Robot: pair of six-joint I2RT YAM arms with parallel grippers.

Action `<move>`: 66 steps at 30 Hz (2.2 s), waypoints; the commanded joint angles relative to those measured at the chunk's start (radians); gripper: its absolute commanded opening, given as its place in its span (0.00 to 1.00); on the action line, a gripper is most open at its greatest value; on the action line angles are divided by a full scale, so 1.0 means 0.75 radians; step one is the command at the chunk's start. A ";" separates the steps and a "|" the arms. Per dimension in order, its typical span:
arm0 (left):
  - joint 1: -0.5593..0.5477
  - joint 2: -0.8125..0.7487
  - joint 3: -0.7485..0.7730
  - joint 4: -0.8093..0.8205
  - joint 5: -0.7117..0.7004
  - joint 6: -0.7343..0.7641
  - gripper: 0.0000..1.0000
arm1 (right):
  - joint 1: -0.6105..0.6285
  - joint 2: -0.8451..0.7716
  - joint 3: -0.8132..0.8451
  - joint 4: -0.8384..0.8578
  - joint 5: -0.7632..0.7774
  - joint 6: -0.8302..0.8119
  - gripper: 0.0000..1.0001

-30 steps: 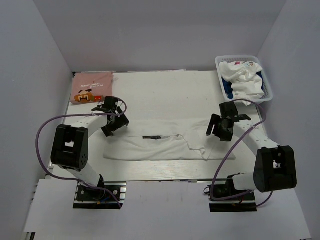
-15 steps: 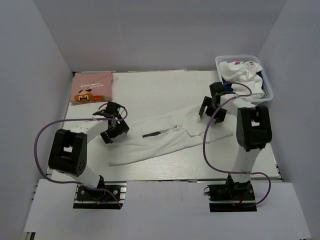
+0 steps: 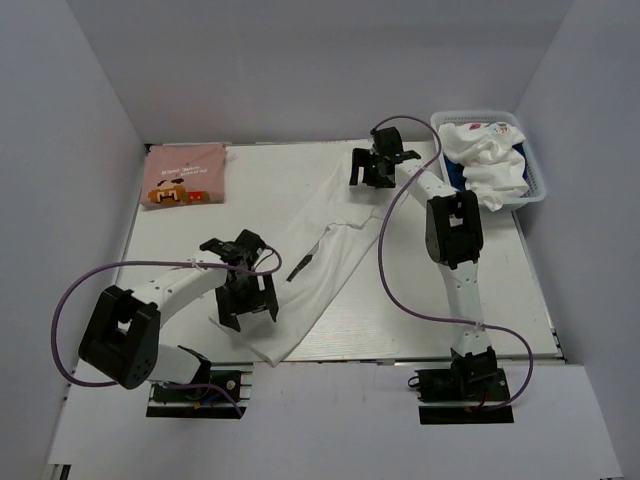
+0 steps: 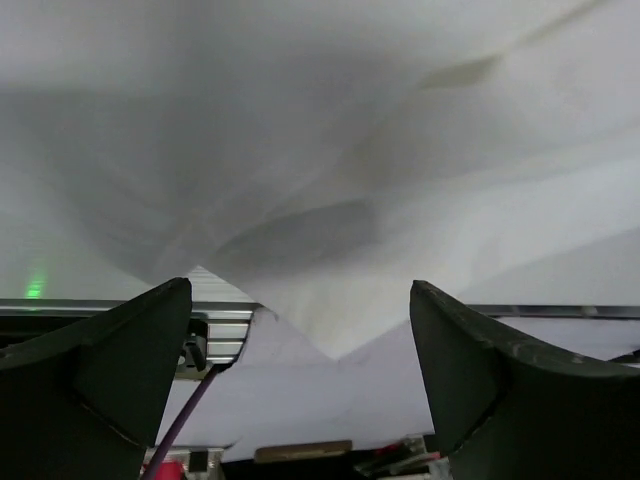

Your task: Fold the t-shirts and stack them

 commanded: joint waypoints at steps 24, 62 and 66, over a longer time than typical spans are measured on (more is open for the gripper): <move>-0.418 0.545 0.170 0.384 0.219 0.354 0.74 | 0.073 -0.066 -0.096 -0.142 -0.221 -0.030 0.90; -0.866 0.094 0.203 0.503 -0.153 -0.016 1.00 | 0.016 -1.472 -1.479 0.031 0.254 0.287 0.90; -0.866 0.141 0.147 0.652 0.027 0.010 1.00 | 0.030 -1.713 -1.686 -0.065 0.088 0.314 0.90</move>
